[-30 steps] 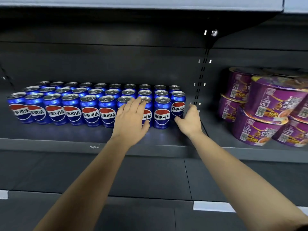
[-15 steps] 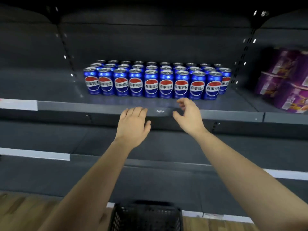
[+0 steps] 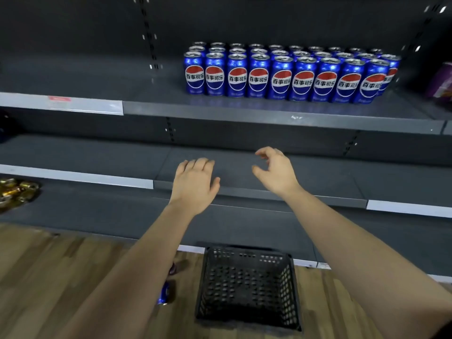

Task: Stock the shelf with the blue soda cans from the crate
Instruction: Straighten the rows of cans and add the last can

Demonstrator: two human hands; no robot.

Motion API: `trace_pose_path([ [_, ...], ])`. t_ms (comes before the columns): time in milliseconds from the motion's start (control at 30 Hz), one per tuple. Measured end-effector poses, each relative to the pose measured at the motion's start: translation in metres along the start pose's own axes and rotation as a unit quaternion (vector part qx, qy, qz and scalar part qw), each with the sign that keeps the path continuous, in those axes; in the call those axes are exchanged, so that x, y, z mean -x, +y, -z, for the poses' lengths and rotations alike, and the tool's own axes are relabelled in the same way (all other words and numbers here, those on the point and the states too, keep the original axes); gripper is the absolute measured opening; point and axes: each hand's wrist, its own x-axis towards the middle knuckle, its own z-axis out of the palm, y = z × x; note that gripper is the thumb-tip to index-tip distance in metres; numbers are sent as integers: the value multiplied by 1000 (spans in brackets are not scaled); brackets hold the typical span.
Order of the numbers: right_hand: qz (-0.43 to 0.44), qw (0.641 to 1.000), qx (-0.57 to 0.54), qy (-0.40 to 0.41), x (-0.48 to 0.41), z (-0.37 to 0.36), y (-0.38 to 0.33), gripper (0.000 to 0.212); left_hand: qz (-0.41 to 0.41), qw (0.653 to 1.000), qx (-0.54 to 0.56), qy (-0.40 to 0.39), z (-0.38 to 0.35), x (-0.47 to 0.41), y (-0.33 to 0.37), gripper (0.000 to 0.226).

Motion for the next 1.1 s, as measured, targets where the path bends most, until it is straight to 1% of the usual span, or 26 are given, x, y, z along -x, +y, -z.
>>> trace_pose_path([
  [300, 6, 998, 10, -54, -6, -45, -22, 38, 41, 999, 14, -7, -12, 18, -43, 48],
  [533, -18, 998, 9, -63, -11, -107, -49, 39, 34, 999, 13, -25, -28, 22, -112, 48],
  [667, -44, 997, 9, -66, -15, -157, -74, 41, 13, 999, 17, -39, -39, 20, -173, 47],
  [833, -81, 995, 6, -65, -16, -223, -110, 44, -36, 997, 13, -60, -55, 29, -250, 46],
  [900, -96, 993, 0, -63, -14, -251, -118, 45, -50, 996, 9, -79, -67, 39, -274, 48],
  [1000, -125, 989, -4, -76, -6, -303, -117, 46, -58, 994, 8, -96, -97, 55, -305, 51],
  [1100, -161, 982, -12, -96, 10, -360, -103, 49, -61, 992, 12, -106, -140, 76, -329, 51],
])
